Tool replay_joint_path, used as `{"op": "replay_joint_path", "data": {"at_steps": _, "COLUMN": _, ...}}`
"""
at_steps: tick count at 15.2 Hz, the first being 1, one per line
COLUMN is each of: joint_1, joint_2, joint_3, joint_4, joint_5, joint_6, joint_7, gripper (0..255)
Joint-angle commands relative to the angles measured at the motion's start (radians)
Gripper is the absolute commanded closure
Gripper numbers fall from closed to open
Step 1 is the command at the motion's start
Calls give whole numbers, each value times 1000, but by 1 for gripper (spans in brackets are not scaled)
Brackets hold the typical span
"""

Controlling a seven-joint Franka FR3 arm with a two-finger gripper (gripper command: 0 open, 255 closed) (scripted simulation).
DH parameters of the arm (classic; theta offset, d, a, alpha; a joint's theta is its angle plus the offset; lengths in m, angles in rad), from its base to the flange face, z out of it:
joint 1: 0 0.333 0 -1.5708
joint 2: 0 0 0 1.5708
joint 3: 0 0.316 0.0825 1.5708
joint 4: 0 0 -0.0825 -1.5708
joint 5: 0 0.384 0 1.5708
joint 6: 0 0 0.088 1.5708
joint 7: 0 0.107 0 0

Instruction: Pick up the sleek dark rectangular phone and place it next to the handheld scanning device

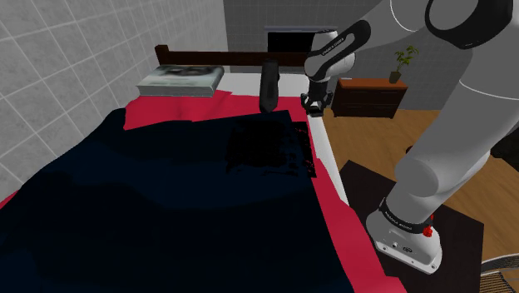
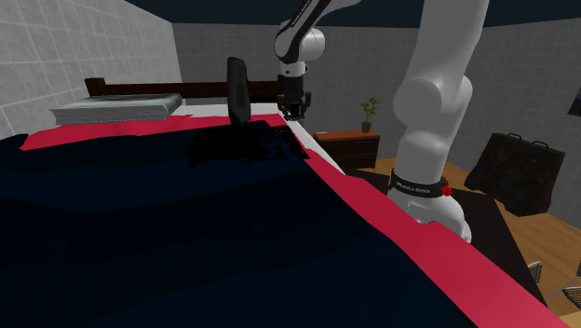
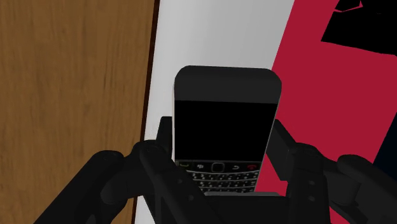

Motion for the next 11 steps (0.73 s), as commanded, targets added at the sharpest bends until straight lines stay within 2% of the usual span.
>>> {"op": "replay_joint_path", "data": {"at_steps": 1, "joint_1": 0, "joint_2": 0, "joint_3": 0, "joint_4": -1, "joint_5": 0, "joint_6": 1, "joint_7": 0, "gripper": 255}}
{"op": "replay_joint_path", "data": {"at_steps": 4, "joint_1": 0, "joint_2": 0, "joint_3": 0, "joint_4": -1, "joint_5": 0, "joint_6": 1, "joint_7": 0, "gripper": 255}}
{"op": "replay_joint_path", "data": {"at_steps": 5, "joint_1": 0, "joint_2": 0, "joint_3": 0, "joint_4": 0, "joint_5": 0, "joint_6": 1, "joint_7": 0, "gripper": 0}}
{"op": "replay_joint_path", "data": {"at_steps": 10, "joint_1": 0, "joint_2": 0, "joint_3": 0, "joint_4": -1, "joint_5": 0, "joint_6": 1, "joint_7": 0, "gripper": 0}}
{"op": "replay_joint_path", "data": {"at_steps": 11, "joint_1": 1, "joint_2": -20, "joint_3": 1, "joint_4": 12, "joint_5": 0, "joint_6": -32, "joint_7": 0, "gripper": 0}}
